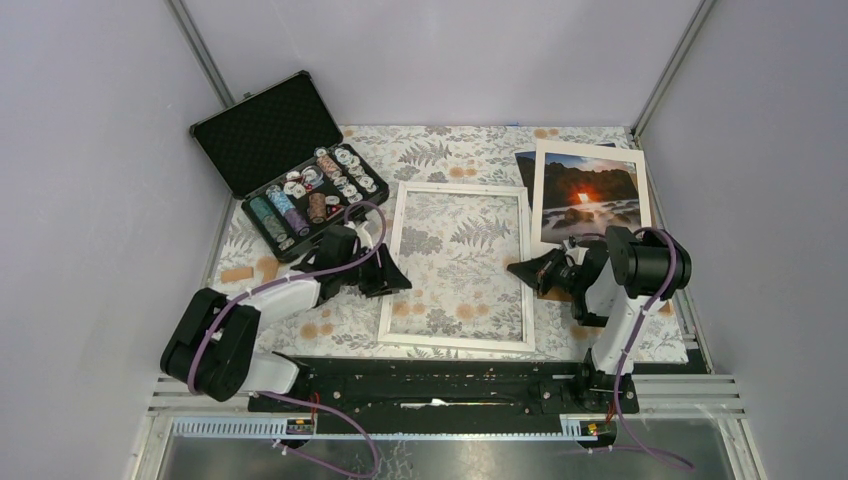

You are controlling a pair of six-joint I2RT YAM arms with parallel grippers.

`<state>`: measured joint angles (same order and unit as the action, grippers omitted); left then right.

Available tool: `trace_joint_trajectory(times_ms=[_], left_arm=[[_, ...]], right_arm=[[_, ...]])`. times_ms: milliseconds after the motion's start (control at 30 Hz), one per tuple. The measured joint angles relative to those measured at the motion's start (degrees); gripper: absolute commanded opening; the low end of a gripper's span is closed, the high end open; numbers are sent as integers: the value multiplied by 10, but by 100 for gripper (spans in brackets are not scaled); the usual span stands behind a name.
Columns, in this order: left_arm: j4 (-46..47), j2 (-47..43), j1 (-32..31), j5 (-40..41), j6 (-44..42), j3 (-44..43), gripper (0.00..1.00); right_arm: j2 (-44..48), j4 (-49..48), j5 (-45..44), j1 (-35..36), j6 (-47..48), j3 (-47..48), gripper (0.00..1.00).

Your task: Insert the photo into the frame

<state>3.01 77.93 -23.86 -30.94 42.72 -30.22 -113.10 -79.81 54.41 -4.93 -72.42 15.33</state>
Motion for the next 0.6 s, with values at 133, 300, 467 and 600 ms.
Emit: trace_joint_trajectory(times_ms=[133,300,467,600], left_arm=[[-5,-17,0,16,-5,11,62],[-30,-55,2,43,-20,17,67],[-69,-84,8,75,-43,17,82],[-88,-125,12,111,-46,20,92]], right_arm=[[4,-7,-19,10,2,-18,0],[20,-15,-40,20,3,-44,0],[42,-13,-52,27,16,-58,0],[49,-7,-55,30,24,-60,0]])
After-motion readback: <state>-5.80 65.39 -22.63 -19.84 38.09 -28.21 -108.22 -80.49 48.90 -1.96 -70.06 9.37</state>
